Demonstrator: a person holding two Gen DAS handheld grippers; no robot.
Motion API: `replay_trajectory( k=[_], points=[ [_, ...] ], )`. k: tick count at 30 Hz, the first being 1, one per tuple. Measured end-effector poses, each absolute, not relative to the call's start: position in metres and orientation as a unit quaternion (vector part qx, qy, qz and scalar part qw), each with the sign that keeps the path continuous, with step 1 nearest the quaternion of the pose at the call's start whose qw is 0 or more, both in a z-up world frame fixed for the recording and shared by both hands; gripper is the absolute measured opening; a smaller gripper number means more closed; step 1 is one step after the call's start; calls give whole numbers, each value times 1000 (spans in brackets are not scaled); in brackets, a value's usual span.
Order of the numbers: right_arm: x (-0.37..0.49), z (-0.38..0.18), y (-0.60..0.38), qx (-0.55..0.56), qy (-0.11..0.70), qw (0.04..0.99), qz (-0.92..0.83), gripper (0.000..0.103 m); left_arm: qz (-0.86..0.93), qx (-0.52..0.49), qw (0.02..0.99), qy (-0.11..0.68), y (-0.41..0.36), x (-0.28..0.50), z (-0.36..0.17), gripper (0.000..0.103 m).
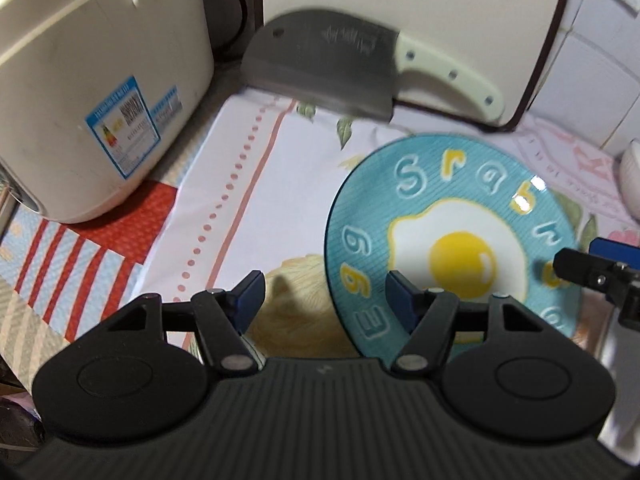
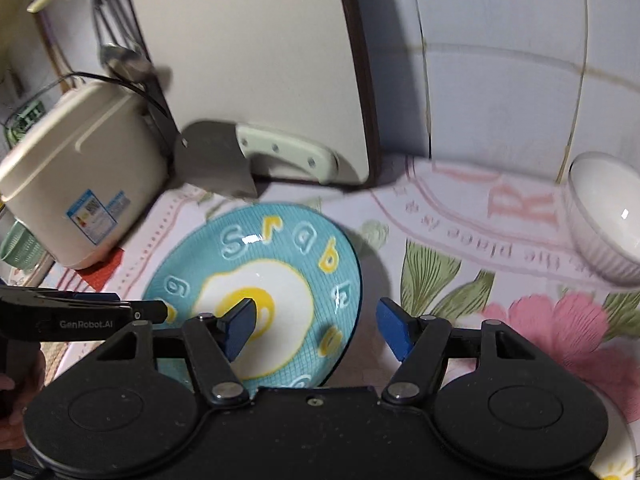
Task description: Organize plates and bowls
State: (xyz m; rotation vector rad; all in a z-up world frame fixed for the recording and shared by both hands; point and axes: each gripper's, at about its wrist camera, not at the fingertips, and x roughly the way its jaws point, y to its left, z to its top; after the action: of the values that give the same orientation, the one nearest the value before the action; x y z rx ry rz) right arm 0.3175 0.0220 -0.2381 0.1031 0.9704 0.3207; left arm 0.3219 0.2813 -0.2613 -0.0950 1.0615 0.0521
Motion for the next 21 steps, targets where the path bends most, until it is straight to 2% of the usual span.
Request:
replay_trajectory(
  k=[3, 5, 8, 10, 13, 21],
  points=[
    [322, -245, 27, 47, 473, 864, 166, 63, 19, -58, 854, 516, 284, 326, -270, 66],
    [324, -248, 29, 44, 475, 863, 164, 62, 11, -69, 851, 521, 285, 327, -273, 60],
    [328, -253, 28, 59, 485, 858, 158, 57, -2, -78, 854, 515, 282, 328, -272, 46],
    [330, -257, 28, 57, 491, 856, 151, 50, -13, -81, 855, 513, 279, 329, -271, 30],
    [334, -266, 25, 60, 504, 850, 139, 30, -6, -79, 855, 512, 276, 330, -271, 30],
    [336, -262, 20, 62, 518, 839, 153, 23, 9, -96, 850, 518, 278, 332, -269, 29]
  ],
)
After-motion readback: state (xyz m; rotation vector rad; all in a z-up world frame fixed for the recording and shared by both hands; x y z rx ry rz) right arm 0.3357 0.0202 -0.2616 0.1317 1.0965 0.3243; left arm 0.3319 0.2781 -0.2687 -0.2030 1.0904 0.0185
